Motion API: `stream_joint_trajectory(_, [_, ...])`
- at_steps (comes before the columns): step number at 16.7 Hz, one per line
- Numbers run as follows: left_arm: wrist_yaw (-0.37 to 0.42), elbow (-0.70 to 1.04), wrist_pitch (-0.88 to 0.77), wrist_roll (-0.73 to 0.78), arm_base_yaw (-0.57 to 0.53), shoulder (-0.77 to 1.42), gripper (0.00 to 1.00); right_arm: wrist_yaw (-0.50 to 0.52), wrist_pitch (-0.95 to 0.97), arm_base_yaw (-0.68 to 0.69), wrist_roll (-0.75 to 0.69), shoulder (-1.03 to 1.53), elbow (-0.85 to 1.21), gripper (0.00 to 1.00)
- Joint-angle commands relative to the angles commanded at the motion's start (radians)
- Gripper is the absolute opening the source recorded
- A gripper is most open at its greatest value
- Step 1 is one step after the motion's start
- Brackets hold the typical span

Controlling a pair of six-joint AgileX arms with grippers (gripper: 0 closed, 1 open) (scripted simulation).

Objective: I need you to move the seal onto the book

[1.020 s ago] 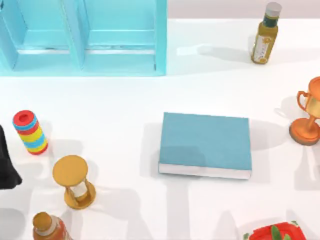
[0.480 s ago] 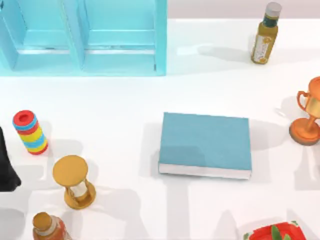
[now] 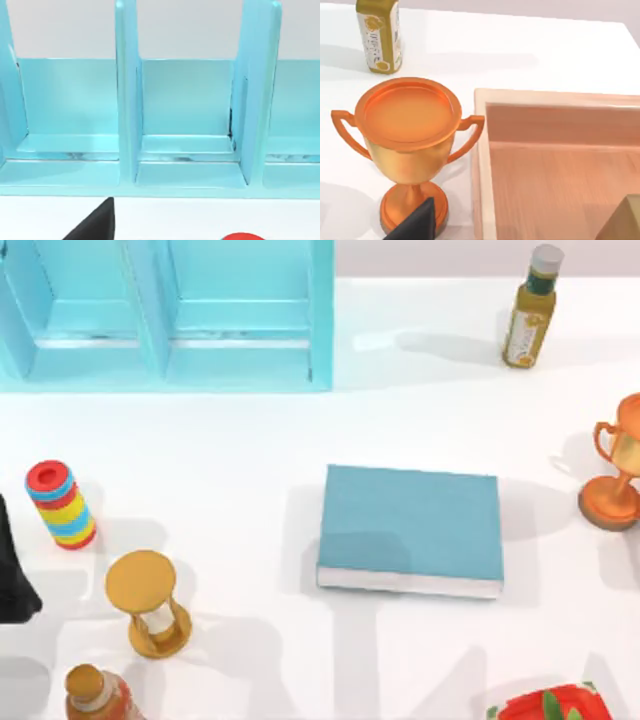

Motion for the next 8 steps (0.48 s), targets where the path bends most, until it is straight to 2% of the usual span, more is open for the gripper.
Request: stream_joint_trajectory(8, [0.0,0.0,0.0,0.0,0.0,0.0,1.0,0.001,-0.531,-0.175,-0.167,0.815,0.681,1.0])
